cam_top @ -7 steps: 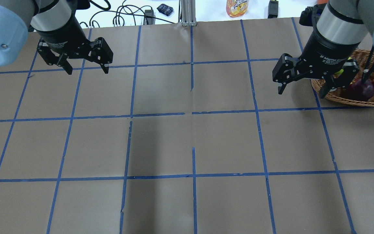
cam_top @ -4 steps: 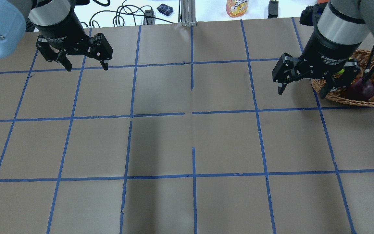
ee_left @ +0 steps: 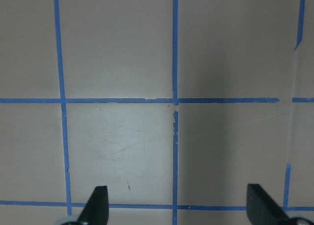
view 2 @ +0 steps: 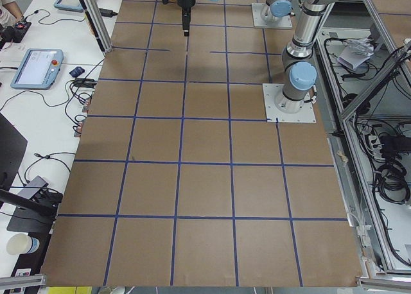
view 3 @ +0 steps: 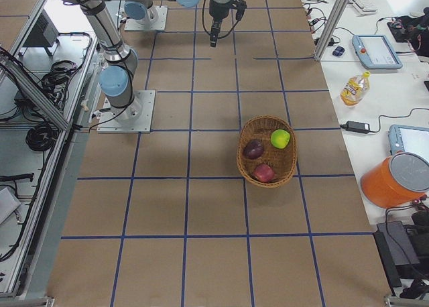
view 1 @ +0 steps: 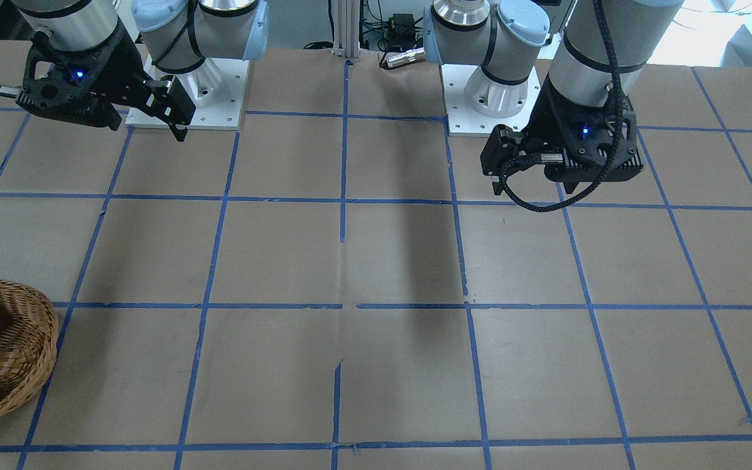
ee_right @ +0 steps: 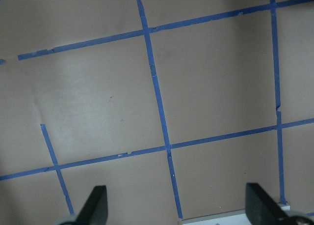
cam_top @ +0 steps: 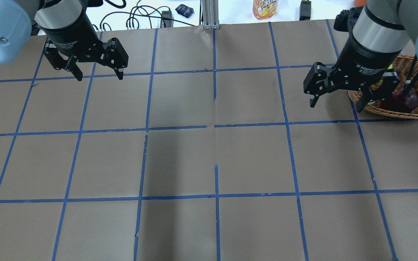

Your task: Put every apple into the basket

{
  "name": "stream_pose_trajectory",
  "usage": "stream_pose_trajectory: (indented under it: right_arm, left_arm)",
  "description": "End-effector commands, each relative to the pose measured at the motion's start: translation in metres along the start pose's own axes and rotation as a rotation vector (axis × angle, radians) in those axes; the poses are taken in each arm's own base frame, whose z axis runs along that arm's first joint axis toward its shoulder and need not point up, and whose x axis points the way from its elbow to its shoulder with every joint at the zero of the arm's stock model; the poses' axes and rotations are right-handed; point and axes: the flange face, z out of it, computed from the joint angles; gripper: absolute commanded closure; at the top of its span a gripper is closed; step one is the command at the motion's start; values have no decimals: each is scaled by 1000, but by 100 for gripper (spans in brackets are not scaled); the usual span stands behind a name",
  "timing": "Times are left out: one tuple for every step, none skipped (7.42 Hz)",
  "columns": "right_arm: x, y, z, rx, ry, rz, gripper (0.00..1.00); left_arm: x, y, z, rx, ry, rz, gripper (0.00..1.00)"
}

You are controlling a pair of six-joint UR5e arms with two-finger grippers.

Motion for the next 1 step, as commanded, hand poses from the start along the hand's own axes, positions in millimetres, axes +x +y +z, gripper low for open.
stream_pose_trajectory:
  right_arm:
    - [0, 1, -1, 1, -1, -1, 0]
  left_arm:
    - [0, 0, 2, -4, -2, -1, 0]
